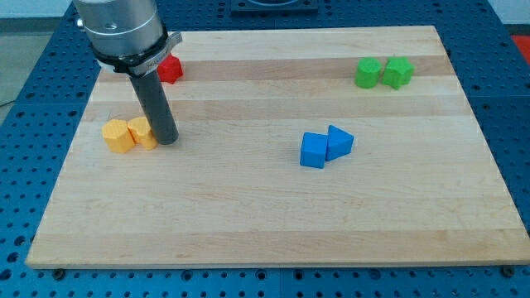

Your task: Move green blocks towards the red blocks

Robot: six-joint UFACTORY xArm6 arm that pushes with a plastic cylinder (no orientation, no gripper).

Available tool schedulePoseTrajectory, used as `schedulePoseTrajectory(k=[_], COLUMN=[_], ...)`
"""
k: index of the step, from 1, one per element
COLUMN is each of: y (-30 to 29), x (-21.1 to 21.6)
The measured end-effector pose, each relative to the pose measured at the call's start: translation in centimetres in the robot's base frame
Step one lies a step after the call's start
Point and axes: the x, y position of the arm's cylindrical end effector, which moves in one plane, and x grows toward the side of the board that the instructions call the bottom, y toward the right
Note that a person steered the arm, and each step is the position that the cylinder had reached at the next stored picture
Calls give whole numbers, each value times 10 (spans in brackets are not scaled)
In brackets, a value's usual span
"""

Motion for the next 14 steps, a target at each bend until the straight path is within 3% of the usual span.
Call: schedulePoseTrajectory(k=[1,2,5,6,8,9,10,12,13,14], y=[5,45,57,98,295,400,451,403,402,360], x=[0,-4,-144,-181,-228,-220,-186,-126,-109,-99])
